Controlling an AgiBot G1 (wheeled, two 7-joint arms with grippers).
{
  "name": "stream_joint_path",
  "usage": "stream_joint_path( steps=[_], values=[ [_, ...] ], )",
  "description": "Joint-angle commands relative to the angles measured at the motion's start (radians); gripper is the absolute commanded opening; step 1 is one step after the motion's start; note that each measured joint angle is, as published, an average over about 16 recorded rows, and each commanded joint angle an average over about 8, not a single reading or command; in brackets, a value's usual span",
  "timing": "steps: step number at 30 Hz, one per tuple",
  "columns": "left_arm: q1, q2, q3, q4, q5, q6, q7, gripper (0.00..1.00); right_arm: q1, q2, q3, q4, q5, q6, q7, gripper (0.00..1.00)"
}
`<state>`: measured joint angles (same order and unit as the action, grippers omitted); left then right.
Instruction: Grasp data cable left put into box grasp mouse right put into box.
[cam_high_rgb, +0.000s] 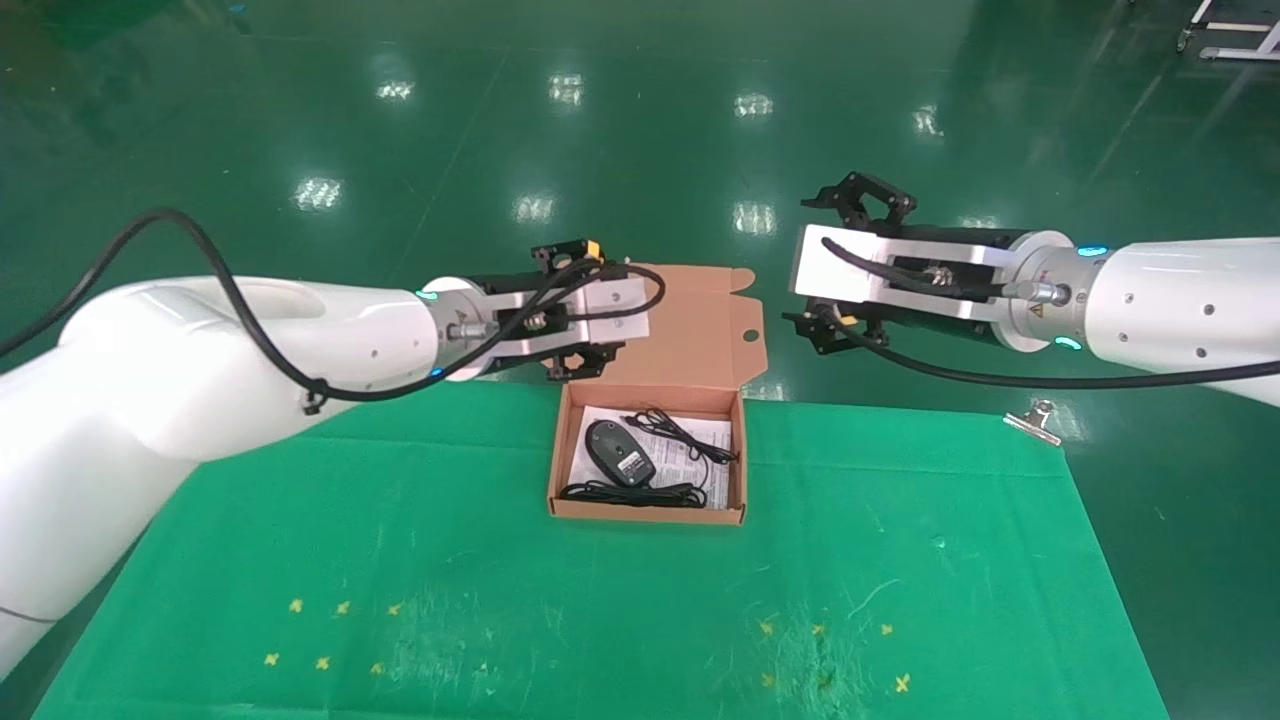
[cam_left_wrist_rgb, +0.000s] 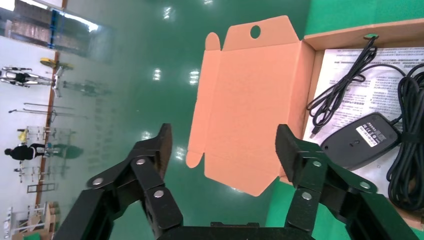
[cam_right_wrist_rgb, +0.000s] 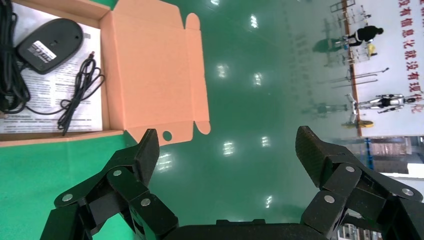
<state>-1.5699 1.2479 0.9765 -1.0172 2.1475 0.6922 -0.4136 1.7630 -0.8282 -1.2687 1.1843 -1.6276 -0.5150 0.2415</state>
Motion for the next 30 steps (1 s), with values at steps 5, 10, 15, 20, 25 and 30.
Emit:
stream_joint_path(
  steps=[5, 10, 15, 20, 25, 30],
  values=[
    [0.008, -0.037, -0.04, -0.019, -0.057, 0.03, -0.007, 1.0, -0.005, 0.007, 0.029, 0.006, 0.017, -0.056, -0.002, 1.0],
    [0.05, -0.089, -0.096, -0.04, -0.174, 0.097, 0.013, 1.0, -0.063, 0.025, 0.111, 0.014, 0.092, -0.135, -0.006, 1.0],
    [0.093, -0.142, -0.154, -0.062, -0.294, 0.165, 0.034, 1.0, -0.123, 0.044, 0.195, 0.022, 0.169, -0.216, -0.011, 1.0],
    [0.136, -0.195, -0.212, -0.084, -0.414, 0.233, 0.054, 1.0, -0.182, 0.062, 0.278, 0.03, 0.245, -0.296, -0.016, 1.0],
    [0.179, -0.247, -0.27, -0.106, -0.534, 0.301, 0.075, 1.0, -0.242, 0.08, 0.362, 0.039, 0.322, -0.377, -0.02, 1.0],
    [0.209, -0.284, -0.311, -0.121, -0.617, 0.349, 0.089, 1.0, -0.284, 0.093, 0.42, 0.044, 0.376, -0.433, -0.023, 1.0]
  ],
)
